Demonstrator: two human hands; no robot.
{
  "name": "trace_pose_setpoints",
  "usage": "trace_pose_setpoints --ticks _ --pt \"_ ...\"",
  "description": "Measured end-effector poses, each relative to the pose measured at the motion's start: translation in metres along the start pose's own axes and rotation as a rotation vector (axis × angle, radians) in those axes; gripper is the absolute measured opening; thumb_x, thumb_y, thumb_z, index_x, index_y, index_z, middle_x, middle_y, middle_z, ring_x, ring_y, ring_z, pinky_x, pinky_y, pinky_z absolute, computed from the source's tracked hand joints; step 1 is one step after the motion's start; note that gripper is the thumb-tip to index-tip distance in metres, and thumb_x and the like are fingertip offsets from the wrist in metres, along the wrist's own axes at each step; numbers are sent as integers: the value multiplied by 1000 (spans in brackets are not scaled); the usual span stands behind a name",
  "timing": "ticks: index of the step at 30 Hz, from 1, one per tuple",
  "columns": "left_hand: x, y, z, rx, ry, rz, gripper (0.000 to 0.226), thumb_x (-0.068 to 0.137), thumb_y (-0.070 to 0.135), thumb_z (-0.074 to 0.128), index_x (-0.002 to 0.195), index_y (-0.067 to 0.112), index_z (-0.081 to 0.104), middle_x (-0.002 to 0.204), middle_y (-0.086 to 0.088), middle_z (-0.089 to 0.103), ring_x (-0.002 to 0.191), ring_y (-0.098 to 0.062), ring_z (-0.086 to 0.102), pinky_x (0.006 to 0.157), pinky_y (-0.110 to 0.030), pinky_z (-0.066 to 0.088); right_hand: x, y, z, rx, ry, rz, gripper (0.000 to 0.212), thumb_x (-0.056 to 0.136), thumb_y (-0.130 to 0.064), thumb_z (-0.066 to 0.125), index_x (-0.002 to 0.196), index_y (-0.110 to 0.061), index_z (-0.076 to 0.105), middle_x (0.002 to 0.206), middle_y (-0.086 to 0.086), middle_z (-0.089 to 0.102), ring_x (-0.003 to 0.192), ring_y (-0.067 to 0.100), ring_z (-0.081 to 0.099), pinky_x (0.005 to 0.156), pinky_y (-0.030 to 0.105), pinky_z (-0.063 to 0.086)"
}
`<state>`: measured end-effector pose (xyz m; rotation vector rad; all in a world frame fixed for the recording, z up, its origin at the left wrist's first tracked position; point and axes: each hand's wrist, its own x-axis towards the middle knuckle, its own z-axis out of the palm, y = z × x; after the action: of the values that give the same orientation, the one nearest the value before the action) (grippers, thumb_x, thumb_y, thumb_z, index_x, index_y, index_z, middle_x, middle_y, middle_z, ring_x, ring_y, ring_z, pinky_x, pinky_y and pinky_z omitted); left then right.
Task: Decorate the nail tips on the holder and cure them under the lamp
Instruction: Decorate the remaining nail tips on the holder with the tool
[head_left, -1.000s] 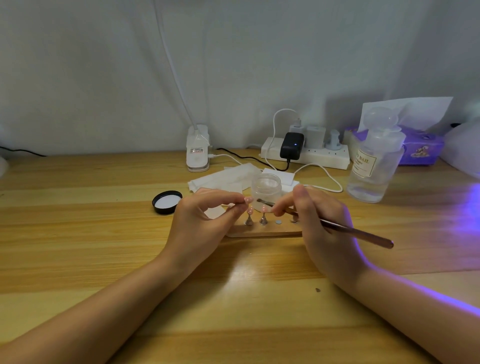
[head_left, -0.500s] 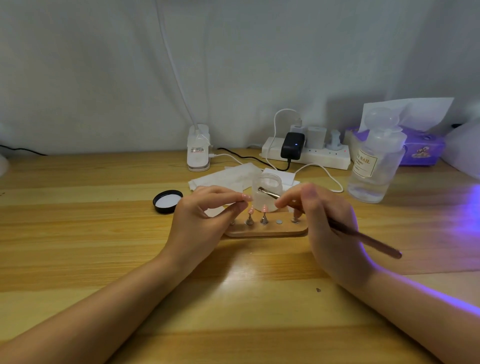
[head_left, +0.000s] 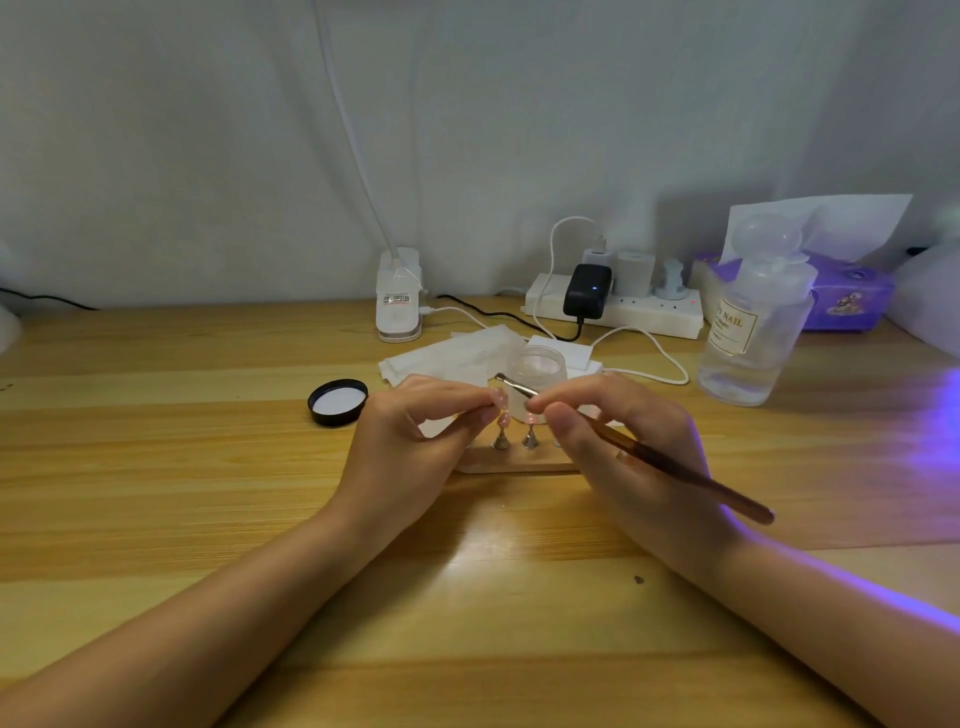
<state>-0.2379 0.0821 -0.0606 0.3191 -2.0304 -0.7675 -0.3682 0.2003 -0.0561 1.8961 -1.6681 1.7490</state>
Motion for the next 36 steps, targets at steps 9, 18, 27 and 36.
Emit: trace_pose_setpoints --ticks 9,18,27,36 --pt "0 -1 1 -21 4 3 29 75 5 69 97 24 67 84 23 66 87 -1 63 79 -22 50 -2 0 -1 42 43 17 27 87 -29 45 84 -11 65 78 1 67 77 5 61 68 19 47" --pt "0 -2 0 -53 -5 -29 28 75 7 69 93 29 68 79 27 67 85 -2 64 77 -18 50 -3 -1 -1 60 66 7 33 87 -26 41 76 -7 67 73 1 65 73 9 60 67 24 46" --pt "-1 -1 0 -29 12 -39 31 76 2 69 95 26 67 86 18 67 88 -4 63 80 -24 50 -4 -1 -2 29 45 -43 38 89 -24 37 70 -9 67 69 -5 62 68 12 57 66 48 43" --pt "-1 0 1 29 -10 -31 28 78 7 69 99 25 66 88 18 66 91 -7 61 80 -22 47 -2 1 1 -66 60 -67 38 90 -27 35 70 -17 66 71 -19 57 72 2 53 70 45 41"
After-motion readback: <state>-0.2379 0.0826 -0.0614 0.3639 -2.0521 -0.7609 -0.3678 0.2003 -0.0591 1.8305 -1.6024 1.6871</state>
